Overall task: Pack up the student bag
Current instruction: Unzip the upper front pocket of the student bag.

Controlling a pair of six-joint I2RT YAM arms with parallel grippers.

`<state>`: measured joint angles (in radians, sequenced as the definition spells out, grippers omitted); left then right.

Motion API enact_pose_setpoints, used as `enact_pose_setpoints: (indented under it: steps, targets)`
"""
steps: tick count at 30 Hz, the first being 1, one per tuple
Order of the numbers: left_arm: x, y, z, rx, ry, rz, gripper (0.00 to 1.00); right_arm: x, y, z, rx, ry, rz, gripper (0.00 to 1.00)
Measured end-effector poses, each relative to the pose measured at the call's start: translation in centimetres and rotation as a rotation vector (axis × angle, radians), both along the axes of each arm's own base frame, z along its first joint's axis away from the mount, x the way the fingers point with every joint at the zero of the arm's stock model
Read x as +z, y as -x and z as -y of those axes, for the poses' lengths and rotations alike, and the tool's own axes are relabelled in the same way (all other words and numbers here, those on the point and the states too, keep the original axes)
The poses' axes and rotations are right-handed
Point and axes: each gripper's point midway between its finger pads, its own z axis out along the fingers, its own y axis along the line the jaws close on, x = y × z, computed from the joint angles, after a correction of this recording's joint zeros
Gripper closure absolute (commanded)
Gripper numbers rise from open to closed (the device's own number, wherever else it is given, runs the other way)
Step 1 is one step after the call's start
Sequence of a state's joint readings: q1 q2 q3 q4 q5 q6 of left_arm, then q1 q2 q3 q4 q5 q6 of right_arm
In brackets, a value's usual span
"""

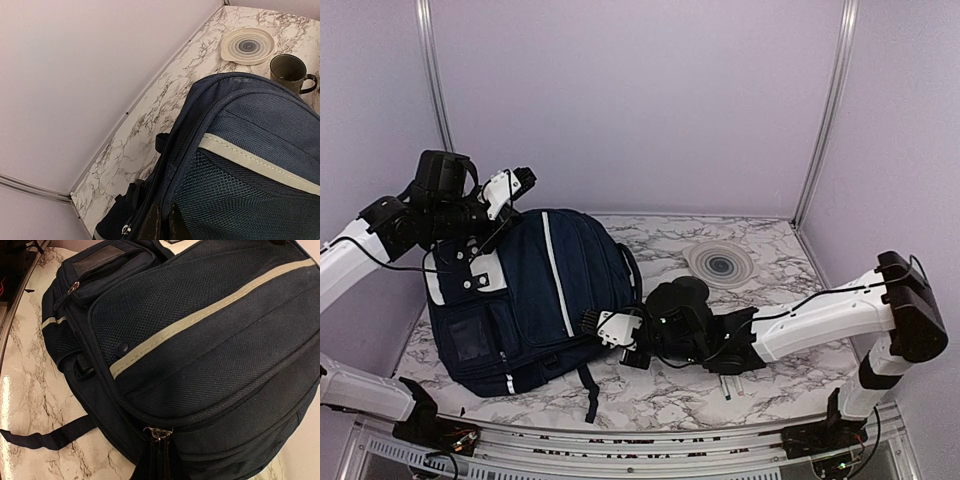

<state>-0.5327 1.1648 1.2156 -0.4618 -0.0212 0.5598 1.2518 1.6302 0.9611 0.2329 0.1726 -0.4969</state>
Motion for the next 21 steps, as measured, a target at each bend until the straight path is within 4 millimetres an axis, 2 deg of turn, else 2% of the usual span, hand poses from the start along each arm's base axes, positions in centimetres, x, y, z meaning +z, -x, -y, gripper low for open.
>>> enact_pose_setpoints:
  steps: [5, 9, 11, 15, 19, 21]
  targets:
    - [-0.3, 0.1, 0.0, 0.019, 0.031, -0.025, 1.00, -3.5, 0.4, -2.3, 0.008, -0.056, -0.091, 1.00]
    - [-0.6, 0.2, -0.3, 0.032, 0.050, -0.035, 1.00, -4.4, 0.5, -4.6, 0.029, -0.106, -0.158, 1.00]
    - [-0.7, 0.3, -0.6, 0.039, 0.055, -0.035, 1.00, -4.2, 1.0, -5.4, 0.052, -0.139, -0.186, 0.97]
    - [-0.7, 0.9, -0.9, 0.032, 0.068, -0.019, 1.00, -3.4, 1.8, -5.8, 0.079, -0.183, -0.224, 0.74]
    - [-0.4, 1.7, -0.8, -0.008, 0.075, 0.018, 1.00, -1.8, 3.1, -4.3, 0.104, -0.207, -0.259, 0.58]
    - [-0.4, 2.2, -0.7, -0.036, 0.074, 0.034, 1.00, 0.6, 3.6, -3.1, 0.113, -0.235, -0.278, 0.56]
